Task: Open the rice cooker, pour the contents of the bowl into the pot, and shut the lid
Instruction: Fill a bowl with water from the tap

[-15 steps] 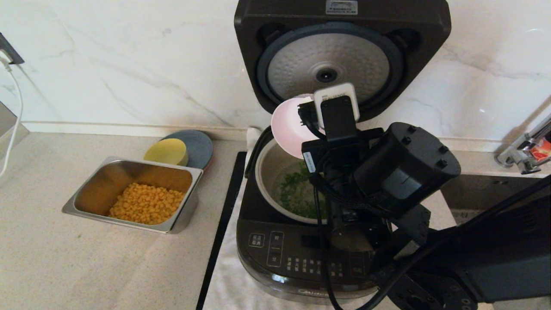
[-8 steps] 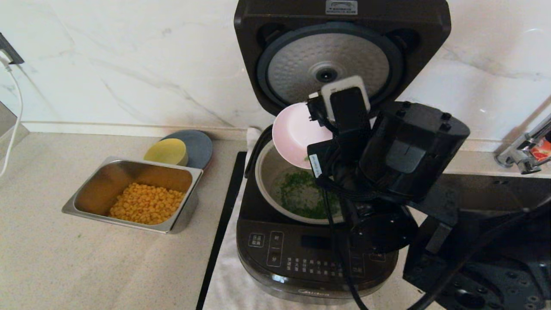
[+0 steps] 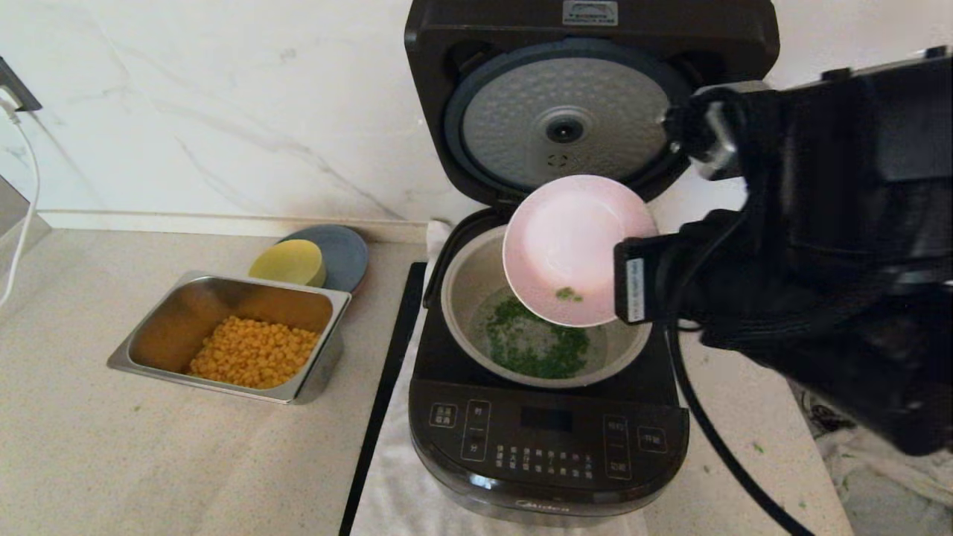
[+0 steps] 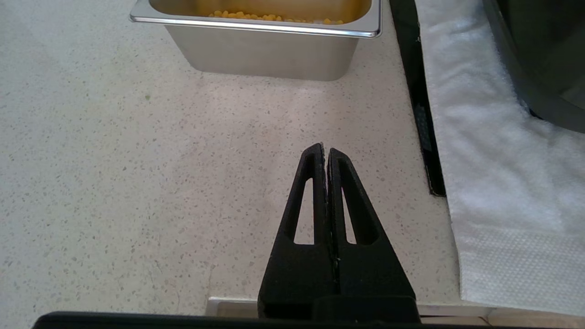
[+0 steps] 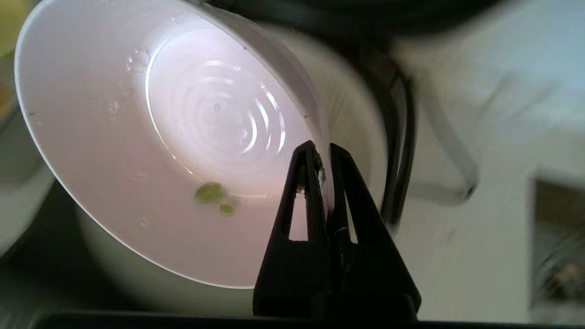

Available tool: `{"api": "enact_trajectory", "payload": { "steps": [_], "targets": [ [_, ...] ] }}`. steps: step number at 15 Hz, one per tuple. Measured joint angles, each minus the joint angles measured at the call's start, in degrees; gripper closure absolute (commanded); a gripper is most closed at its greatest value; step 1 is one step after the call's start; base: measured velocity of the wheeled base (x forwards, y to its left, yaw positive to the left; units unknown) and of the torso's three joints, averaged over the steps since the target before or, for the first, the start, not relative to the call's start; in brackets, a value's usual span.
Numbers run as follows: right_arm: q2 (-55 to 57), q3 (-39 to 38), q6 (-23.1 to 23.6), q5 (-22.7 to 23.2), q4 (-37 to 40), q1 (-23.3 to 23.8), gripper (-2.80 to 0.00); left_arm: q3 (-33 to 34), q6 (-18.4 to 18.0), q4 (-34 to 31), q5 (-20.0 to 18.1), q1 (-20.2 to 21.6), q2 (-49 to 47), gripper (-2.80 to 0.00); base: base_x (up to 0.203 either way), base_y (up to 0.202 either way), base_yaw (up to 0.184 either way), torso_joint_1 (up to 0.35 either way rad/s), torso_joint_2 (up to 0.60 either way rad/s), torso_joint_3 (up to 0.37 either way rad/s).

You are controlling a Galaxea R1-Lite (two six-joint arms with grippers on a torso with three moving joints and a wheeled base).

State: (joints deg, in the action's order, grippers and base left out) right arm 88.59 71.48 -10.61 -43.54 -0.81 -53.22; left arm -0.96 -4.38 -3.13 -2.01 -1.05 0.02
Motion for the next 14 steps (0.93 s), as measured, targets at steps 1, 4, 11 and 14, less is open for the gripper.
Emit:
{"api": "enact_trajectory", "payload": {
  "steps": [1, 4, 11, 14],
  "targets": [
    [-2.6, 0.7, -3.9, 2.9, 6.8, 0.1, 0.00, 0.0, 0.0, 0.0, 0.0, 0.0, 0.0, 0.00, 0.000, 0.000, 0.000, 0.000, 0.00, 0.000],
    [-11.0, 0.4, -12.3, 10.2, 24.5, 2.7, 0.00, 0.0, 0.0, 0.0, 0.0, 0.0, 0.0, 0.00, 0.000, 0.000, 0.000, 0.000, 0.00, 0.000],
    [-27.9, -10.0, -14.7, 23.3, 37.8, 25.6, 0.00, 0.0, 0.0, 0.0, 0.0, 0.0, 0.0, 0.00, 0.000, 0.000, 0.000, 0.000, 0.00, 0.000],
    [-30.3, -13.1, -14.5, 30.4, 40.7, 40.0, 0.00, 0.0, 0.0, 0.0, 0.0, 0.0, 0.0, 0.00, 0.000, 0.000, 0.000, 0.000, 0.00, 0.000]
  ]
}}
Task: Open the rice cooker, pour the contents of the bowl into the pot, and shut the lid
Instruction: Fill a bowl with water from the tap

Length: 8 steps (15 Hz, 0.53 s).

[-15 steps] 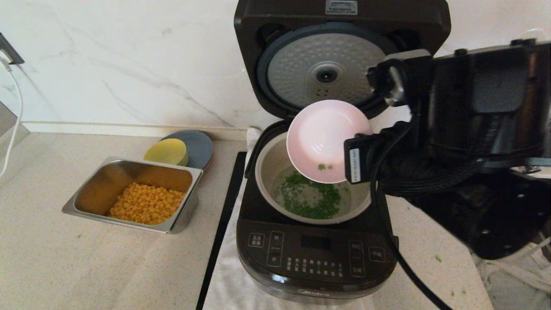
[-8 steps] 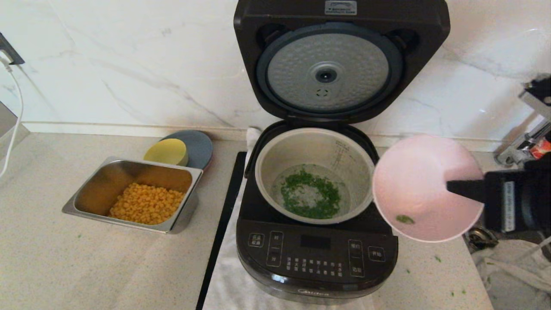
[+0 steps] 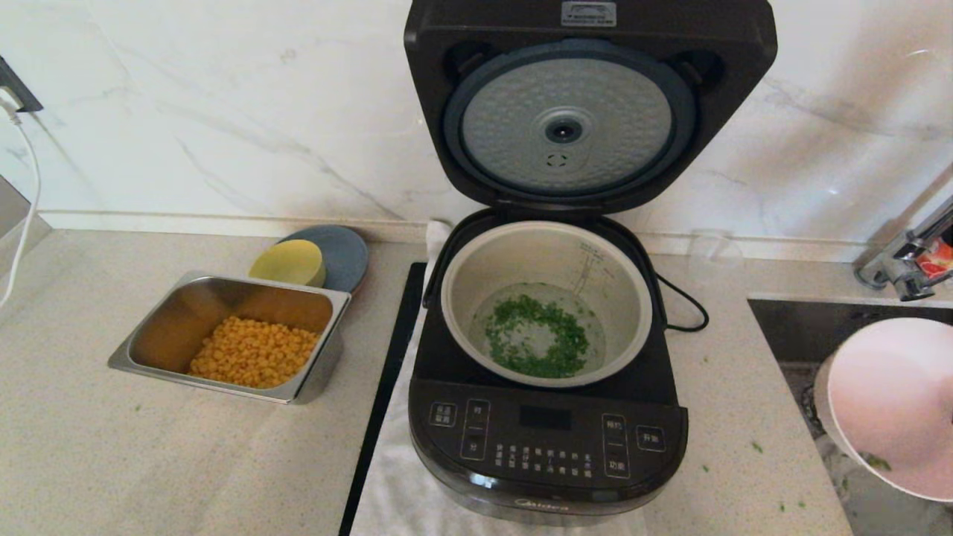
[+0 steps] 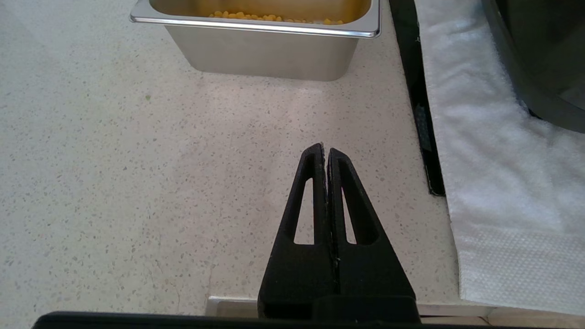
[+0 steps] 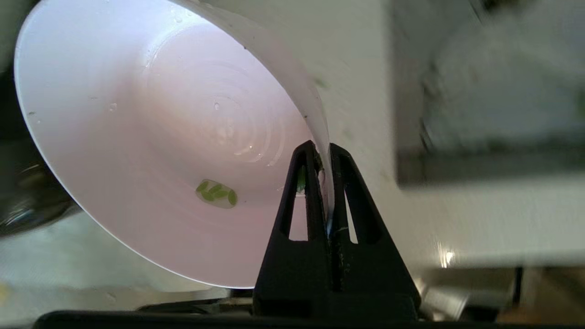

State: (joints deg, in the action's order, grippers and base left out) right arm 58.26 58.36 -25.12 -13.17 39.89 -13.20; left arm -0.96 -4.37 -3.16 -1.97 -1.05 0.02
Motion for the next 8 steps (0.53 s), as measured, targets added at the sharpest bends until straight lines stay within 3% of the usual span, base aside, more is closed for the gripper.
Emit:
{"api": "enact_trajectory", "payload": {
  "steps": [4, 8],
  "targets": [
    [4.2, -0.4, -0.3, 9.0, -1.4, 16.8, 0.00, 0.0, 0.0, 0.0, 0.0, 0.0, 0.0, 0.00, 0.000, 0.000, 0.000, 0.000, 0.00, 0.000],
    [13.7, 1.7, -0.6, 12.5, -4.7, 28.6, 0.00, 0.0, 0.0, 0.0, 0.0, 0.0, 0.0, 0.00, 0.000, 0.000, 0.000, 0.000, 0.00, 0.000]
  ]
}}
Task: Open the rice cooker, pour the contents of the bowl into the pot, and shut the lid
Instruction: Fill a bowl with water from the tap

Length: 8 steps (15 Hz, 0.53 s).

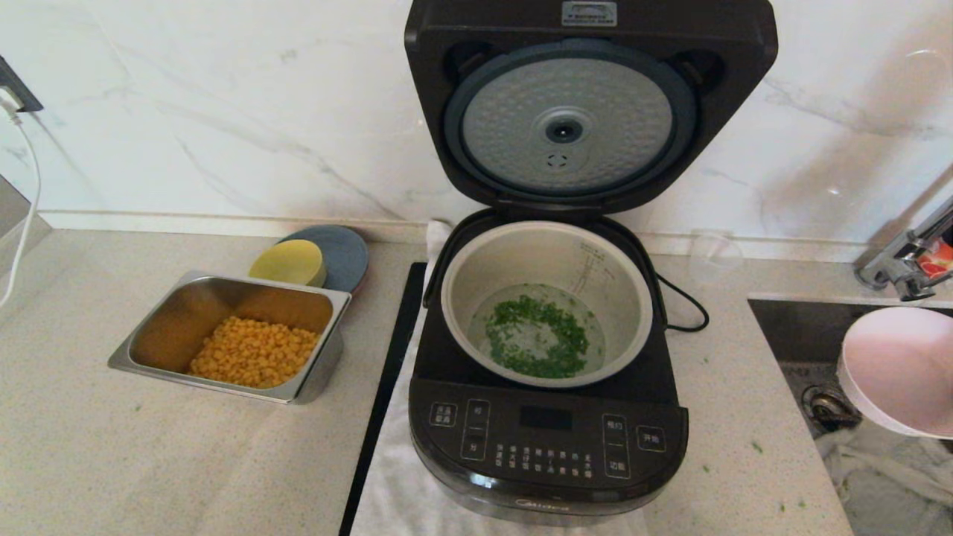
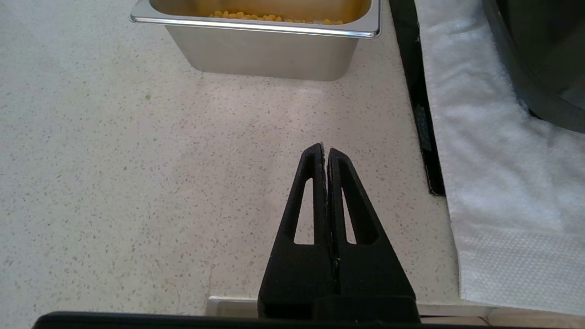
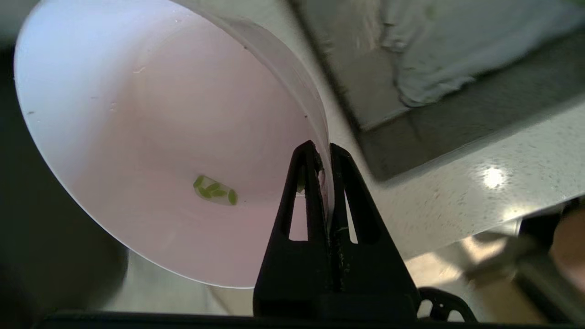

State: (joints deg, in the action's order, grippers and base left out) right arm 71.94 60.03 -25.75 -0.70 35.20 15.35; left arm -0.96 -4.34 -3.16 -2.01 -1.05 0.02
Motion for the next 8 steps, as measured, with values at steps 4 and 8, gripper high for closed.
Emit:
{"api": "enact_trajectory", "payload": {
  "steps": [4, 8],
  "targets": [
    [10.0, 5.7, 0.0, 4.3, -0.4, 12.4, 0.00, 0.0, 0.0, 0.0, 0.0, 0.0, 0.0, 0.00, 0.000, 0.000, 0.000, 0.000, 0.00, 0.000],
    [20.7, 12.5, 0.0, 10.7, 0.4, 24.0, 0.00, 0.0, 0.0, 0.0, 0.0, 0.0, 0.0, 0.00, 0.000, 0.000, 0.000, 0.000, 0.00, 0.000]
  ]
}}
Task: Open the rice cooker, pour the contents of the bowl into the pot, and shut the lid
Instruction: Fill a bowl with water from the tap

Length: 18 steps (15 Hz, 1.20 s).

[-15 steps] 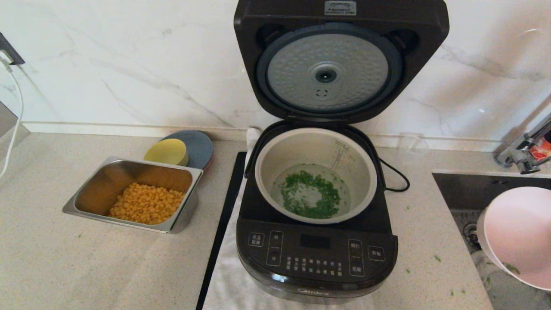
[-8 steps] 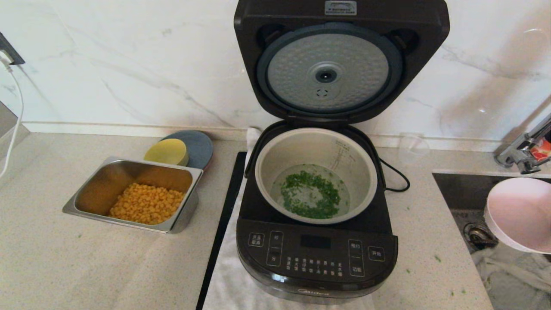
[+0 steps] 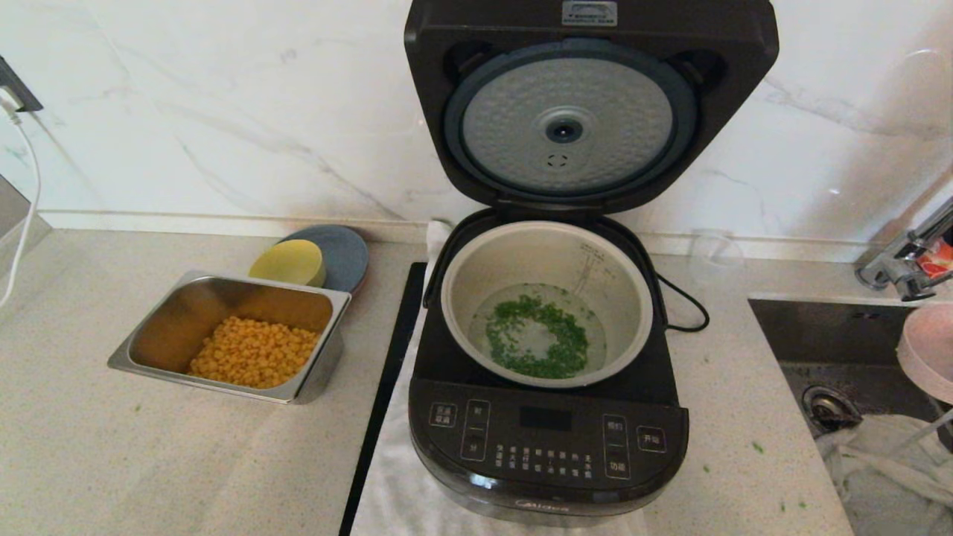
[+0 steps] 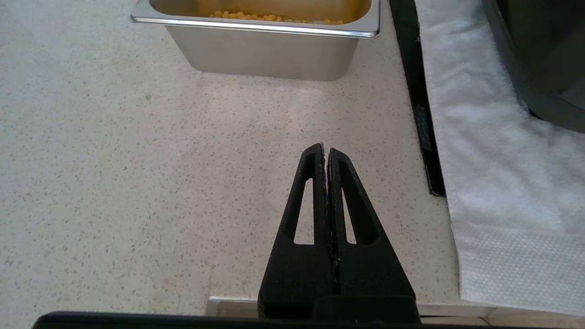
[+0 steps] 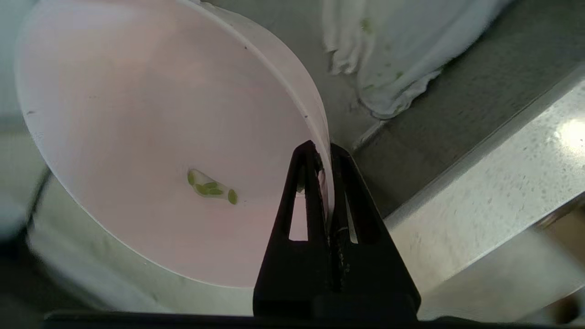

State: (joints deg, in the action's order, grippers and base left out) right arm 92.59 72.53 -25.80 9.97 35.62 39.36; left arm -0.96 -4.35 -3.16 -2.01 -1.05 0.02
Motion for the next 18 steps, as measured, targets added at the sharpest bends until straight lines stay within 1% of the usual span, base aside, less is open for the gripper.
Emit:
{"api": "enact_trajectory", "payload": {
  "steps": [4, 6, 8, 12, 18],
  "targets": [
    [10.0, 6.0, 0.0, 6.3, 1.4, 10.4, 0.00, 0.0, 0.0, 0.0, 0.0, 0.0, 0.0, 0.00, 0.000, 0.000, 0.000, 0.000, 0.00, 0.000],
    [14.4, 8.9, 0.0, 8.7, 1.8, 14.6, 0.00, 0.0, 0.0, 0.0, 0.0, 0.0, 0.0, 0.00, 0.000, 0.000, 0.000, 0.000, 0.00, 0.000],
    [18.0, 11.7, 0.0, 10.5, 2.0, 17.7, 0.00, 0.0, 0.0, 0.0, 0.0, 0.0, 0.0, 0.00, 0.000, 0.000, 0.000, 0.000, 0.00, 0.000],
    [23.4, 17.1, 0.0, 13.1, 2.0, 21.2, 0.00, 0.0, 0.0, 0.0, 0.0, 0.0, 0.0, 0.00, 0.000, 0.000, 0.000, 0.000, 0.00, 0.000],
    [27.7, 23.1, -0.2, 16.4, 1.9, 21.7, 0.00, 0.0, 0.0, 0.0, 0.0, 0.0, 0.0, 0.00, 0.000, 0.000, 0.000, 0.000, 0.00, 0.000]
  ]
}}
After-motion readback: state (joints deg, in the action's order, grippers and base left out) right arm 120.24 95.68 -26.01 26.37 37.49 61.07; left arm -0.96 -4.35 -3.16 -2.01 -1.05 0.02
